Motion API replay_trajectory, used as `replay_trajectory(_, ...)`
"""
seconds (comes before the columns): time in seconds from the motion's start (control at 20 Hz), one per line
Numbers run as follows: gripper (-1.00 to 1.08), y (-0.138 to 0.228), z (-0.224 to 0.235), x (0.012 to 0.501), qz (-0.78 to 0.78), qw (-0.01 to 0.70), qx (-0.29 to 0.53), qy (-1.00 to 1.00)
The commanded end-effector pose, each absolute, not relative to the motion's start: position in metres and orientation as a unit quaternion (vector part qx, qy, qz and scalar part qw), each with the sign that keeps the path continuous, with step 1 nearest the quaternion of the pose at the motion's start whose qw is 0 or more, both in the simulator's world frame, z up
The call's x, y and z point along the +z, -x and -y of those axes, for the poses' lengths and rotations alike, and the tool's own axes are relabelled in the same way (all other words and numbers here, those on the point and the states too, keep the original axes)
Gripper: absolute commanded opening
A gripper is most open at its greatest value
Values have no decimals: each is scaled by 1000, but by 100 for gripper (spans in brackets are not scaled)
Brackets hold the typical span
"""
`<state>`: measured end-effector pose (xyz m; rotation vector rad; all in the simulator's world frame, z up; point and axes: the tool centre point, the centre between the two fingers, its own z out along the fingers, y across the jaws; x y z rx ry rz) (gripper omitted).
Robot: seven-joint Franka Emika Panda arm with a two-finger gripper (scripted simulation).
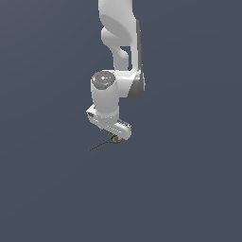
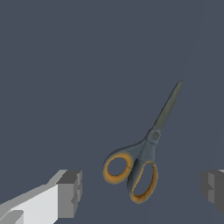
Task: Pick up the object and move it to a goal position.
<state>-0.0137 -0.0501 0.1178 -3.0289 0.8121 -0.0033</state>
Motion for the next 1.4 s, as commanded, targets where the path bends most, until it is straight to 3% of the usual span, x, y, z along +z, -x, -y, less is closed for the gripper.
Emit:
replay_trajectory(0.0, 100, 16, 55, 110, -300, 4, 0, 954)
replay_trajectory(0.7, 100, 32, 82, 71, -505, 3, 1, 863)
replay_trajectory(1.35, 100, 39, 94, 58, -576, 0, 0, 817)
